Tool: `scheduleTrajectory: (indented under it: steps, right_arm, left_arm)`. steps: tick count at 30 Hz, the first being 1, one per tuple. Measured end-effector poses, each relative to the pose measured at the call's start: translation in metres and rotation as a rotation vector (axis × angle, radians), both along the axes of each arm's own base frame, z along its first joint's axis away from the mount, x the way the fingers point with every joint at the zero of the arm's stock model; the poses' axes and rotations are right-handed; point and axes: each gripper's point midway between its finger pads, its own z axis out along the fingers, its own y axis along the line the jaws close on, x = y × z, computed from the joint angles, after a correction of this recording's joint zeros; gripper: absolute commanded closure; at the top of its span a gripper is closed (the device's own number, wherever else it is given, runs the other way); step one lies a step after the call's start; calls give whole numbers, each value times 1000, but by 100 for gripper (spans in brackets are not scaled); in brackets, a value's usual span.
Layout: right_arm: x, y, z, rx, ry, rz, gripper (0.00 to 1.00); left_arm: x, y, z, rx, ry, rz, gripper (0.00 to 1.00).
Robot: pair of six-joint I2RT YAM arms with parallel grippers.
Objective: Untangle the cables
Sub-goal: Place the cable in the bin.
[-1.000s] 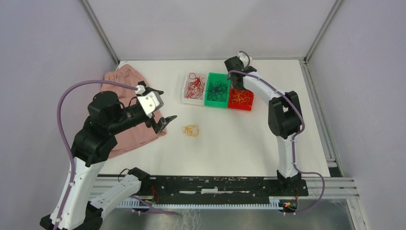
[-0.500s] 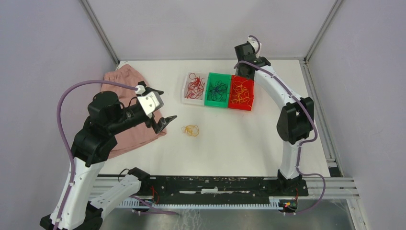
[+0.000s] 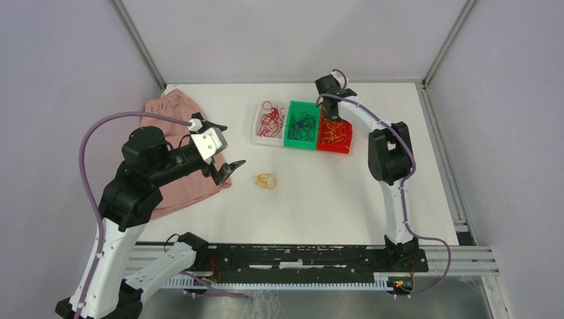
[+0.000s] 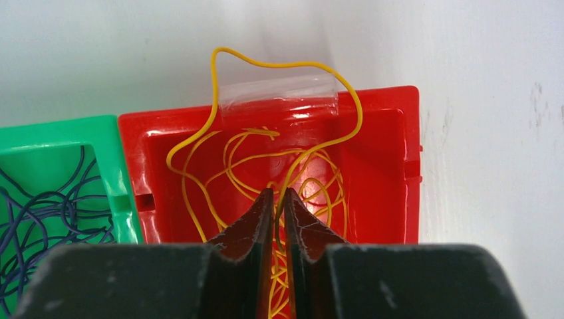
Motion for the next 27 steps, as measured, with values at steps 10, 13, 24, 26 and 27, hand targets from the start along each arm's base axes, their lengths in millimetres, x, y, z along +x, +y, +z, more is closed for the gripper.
scheduleTrajectory:
  steps: [10,13,24,26,27]
  right_arm:
    - [0,1,-19,-2,6,9,100]
    - [-13,-3,-40,-13,51,12,100]
    - [-23,1,-28,23,58,39,70]
    - [-23,2,-14,31,50,46,66]
    - [-21,3,-3,38,38,50,65]
  left_arm:
    - [0,1,-3,11,-5,-3,1]
    - [0,0,-4,12,-4,-3,1]
    - [1,0,-8,16,5,-4,1]
    - [1,0,-8,16,5,-4,1]
    - [1,0,-8,16,5,-4,1]
